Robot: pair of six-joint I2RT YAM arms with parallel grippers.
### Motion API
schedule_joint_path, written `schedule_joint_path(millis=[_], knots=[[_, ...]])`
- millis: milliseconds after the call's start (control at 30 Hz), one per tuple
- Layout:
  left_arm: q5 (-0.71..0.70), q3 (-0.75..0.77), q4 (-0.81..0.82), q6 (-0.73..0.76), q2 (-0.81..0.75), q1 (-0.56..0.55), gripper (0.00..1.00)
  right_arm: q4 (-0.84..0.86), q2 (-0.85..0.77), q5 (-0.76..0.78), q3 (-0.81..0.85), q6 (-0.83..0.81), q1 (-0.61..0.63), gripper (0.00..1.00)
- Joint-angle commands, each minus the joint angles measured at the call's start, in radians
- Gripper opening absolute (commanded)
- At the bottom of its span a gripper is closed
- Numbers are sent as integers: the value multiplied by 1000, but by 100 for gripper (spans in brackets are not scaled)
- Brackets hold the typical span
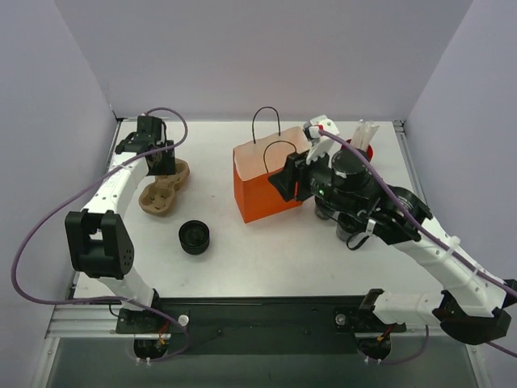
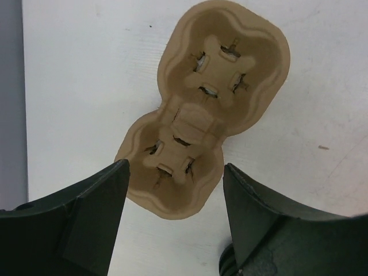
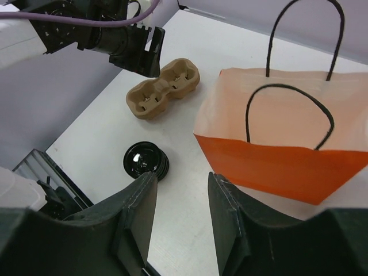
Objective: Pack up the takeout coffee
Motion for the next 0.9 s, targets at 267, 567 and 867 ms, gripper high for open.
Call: schedule_joint_path(millis=[267,567,867], knots=[[200,85,-7,255,160,46,69,-59,-175,142,-164,1,-26,40],[181,145,-32,278,244,48,63,-75,-132,142,-111,-10,-46,40],[160,128,-35,287,269,48,61,-82,-135,111,-120,-4,-87,40]])
